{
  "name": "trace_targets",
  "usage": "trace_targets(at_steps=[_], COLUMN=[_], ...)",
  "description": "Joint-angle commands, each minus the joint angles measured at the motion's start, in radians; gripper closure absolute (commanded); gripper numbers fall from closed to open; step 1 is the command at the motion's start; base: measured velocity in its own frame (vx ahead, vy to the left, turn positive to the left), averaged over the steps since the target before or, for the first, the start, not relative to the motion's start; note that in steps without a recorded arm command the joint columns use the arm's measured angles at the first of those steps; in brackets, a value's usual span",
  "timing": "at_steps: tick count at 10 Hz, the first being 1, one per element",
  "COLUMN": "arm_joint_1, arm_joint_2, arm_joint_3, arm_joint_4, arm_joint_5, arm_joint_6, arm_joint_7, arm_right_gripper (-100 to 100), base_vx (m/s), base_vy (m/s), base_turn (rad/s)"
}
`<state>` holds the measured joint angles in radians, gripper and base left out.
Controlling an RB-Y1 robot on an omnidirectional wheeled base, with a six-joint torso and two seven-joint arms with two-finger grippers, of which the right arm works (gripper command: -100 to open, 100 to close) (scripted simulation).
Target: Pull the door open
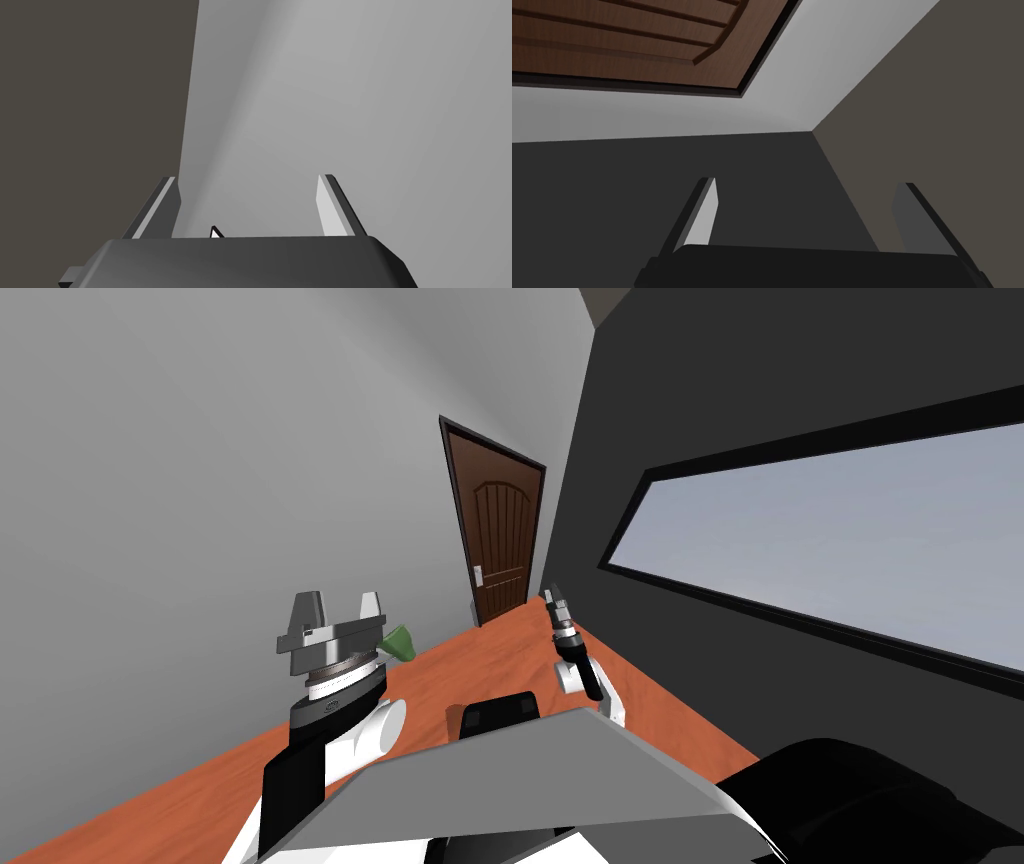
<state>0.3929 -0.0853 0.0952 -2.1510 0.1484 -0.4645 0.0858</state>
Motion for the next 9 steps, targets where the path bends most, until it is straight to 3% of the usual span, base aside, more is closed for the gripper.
trace_targets(at_steps=[1, 9], arm_joint_1=[-0.018, -0.098], arm_joint_2=[-0.004, -0.028], arm_joint_3=[0.011, 0.046], arm_joint_4=[0.042, 0.203], arm_joint_5=[0.022, 0.106], arm_joint_6=[-0.003, 0.008], arm_joint_7=[0.036, 0.171], arm_right_gripper=[-100, -100], base_vx=[0.105, 0.128], base_vy=[0.052, 0.071], base_turn=[-0.019, -0.019])
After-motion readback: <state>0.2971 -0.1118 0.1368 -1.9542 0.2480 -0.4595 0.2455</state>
